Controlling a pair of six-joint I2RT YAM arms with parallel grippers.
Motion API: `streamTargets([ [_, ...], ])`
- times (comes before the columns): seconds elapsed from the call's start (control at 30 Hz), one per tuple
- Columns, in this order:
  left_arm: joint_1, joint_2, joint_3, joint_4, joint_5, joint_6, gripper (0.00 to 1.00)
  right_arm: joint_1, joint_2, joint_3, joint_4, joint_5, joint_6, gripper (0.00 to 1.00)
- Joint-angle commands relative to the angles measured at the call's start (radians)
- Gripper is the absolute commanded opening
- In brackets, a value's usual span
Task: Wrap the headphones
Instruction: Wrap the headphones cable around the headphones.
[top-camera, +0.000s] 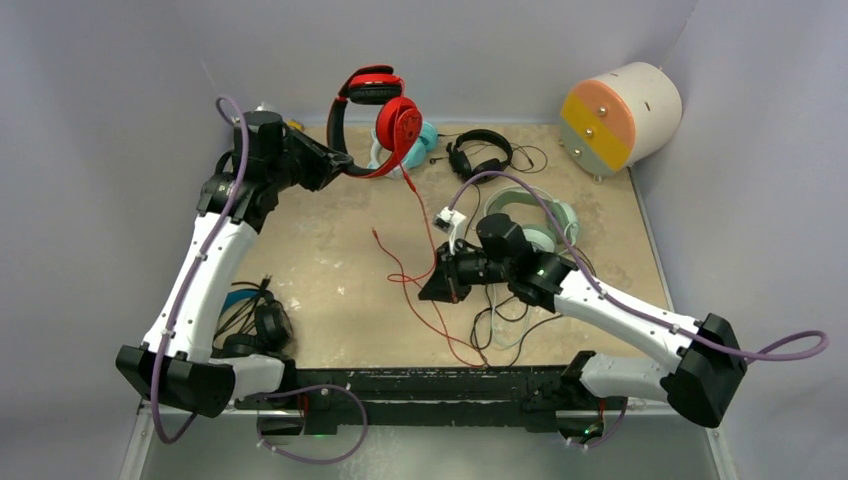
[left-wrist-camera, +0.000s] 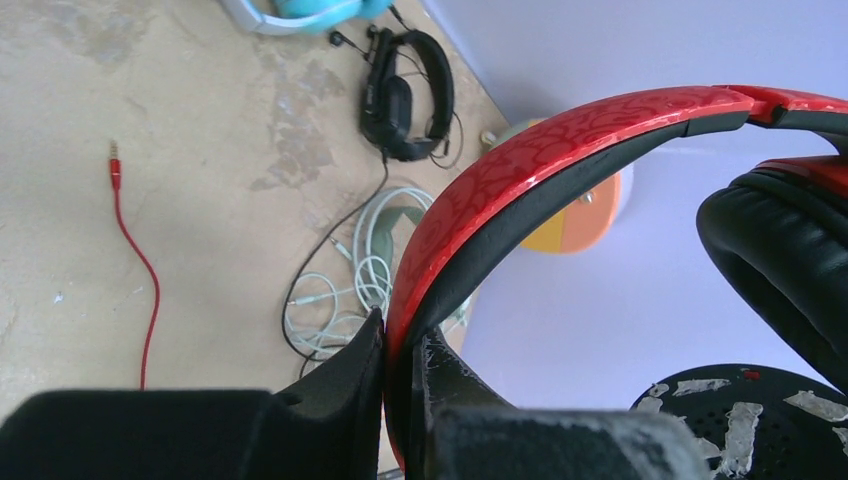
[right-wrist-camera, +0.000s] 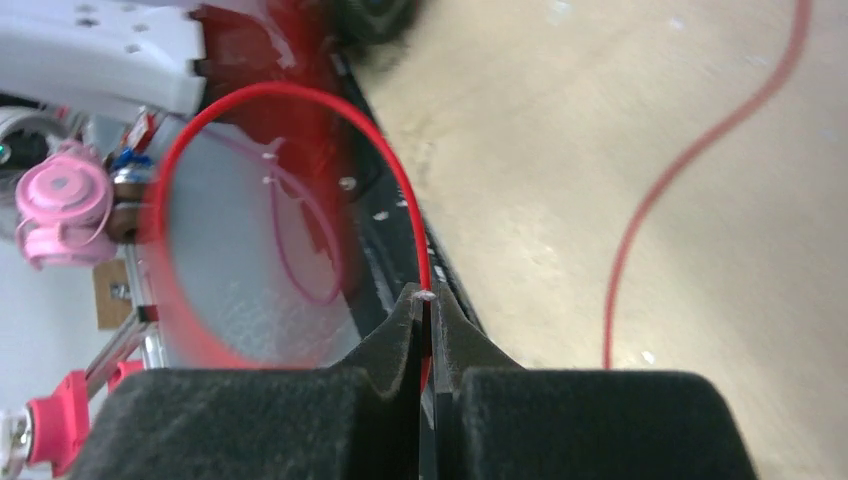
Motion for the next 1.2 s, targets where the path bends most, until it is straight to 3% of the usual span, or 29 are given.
streamTargets([
  [0.0,0.006,-0.053,0.056,0.059,0.154,0.073,0.0,-0.127,-0.026,-0.057,0.003,-0.048,0.016,0.0],
  [0.17,0.006,-0.064,0.018,0.133,0.335,0.11,0.0,-0.201,0.012,-0.05,-0.001,-0.093,0.016,0.0],
  [0.47,0.006,-0.071,-0.034,0.216,0.444,0.077,0.0,-0.203,0.09,-0.026,0.006,-0.132,0.004,0.0],
  [0.67,0.041,-0.079,0.026,0.178,0.434,0.085,0.0,-0.237,0.089,-0.09,0.025,-0.095,0.021,0.0],
  [0.9,0.072,-0.088,0.124,0.062,0.33,0.199,0.0,-0.381,0.075,-0.178,0.031,-0.103,0.048,0.0],
  [1.07,0.073,-0.087,0.138,0.052,0.471,0.315,0.0,-0.485,0.104,-0.18,0.004,-0.09,0.06,0.0],
  [1.17,0.074,-0.089,0.153,-0.009,0.487,0.387,0.0,-0.521,0.106,-0.186,-0.001,-0.057,0.069,0.0],
])
